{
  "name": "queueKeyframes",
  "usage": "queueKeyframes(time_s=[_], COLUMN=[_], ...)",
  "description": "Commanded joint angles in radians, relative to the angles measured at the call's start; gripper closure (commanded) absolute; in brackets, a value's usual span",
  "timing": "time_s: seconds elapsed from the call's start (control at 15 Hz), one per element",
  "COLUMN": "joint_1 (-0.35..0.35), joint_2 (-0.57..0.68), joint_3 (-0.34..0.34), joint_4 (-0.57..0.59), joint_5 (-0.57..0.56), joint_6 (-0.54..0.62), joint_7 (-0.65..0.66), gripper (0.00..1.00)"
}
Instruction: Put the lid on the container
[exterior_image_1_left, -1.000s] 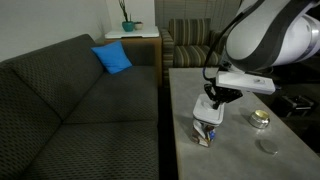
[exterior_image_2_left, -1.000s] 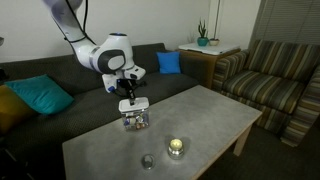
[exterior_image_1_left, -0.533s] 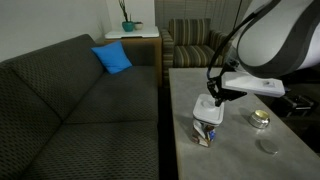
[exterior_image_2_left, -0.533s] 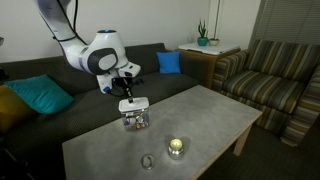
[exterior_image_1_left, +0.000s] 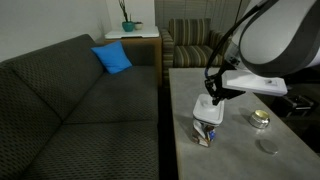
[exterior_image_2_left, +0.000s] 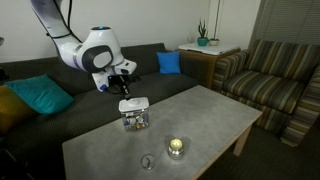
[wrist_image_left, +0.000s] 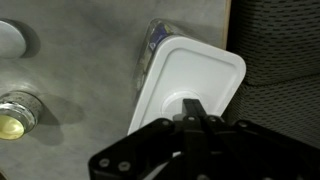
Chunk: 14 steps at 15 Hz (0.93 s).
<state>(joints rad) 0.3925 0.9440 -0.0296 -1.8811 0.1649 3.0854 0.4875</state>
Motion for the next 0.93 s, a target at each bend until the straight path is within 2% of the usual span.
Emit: queueKeyframes(time_s=[0.0,0.27,0.47,0.87], joint_1=[-0.029,-0.039,-0.047,-0.044], joint_2=[0.019,0.08,0.133,0.202], joint_3=[0.024,0.025,0.025,0.008], joint_4=[0.04,0.142,0.227,0.338], joint_5=[0.028,0.028,0.023,0.014], joint_6=[-0.013,-0.068,-0.157,-0.251], joint_7=[-0.045,-0.04,-0.035,-0.011], gripper=[1.0,1.0,1.0,1.0])
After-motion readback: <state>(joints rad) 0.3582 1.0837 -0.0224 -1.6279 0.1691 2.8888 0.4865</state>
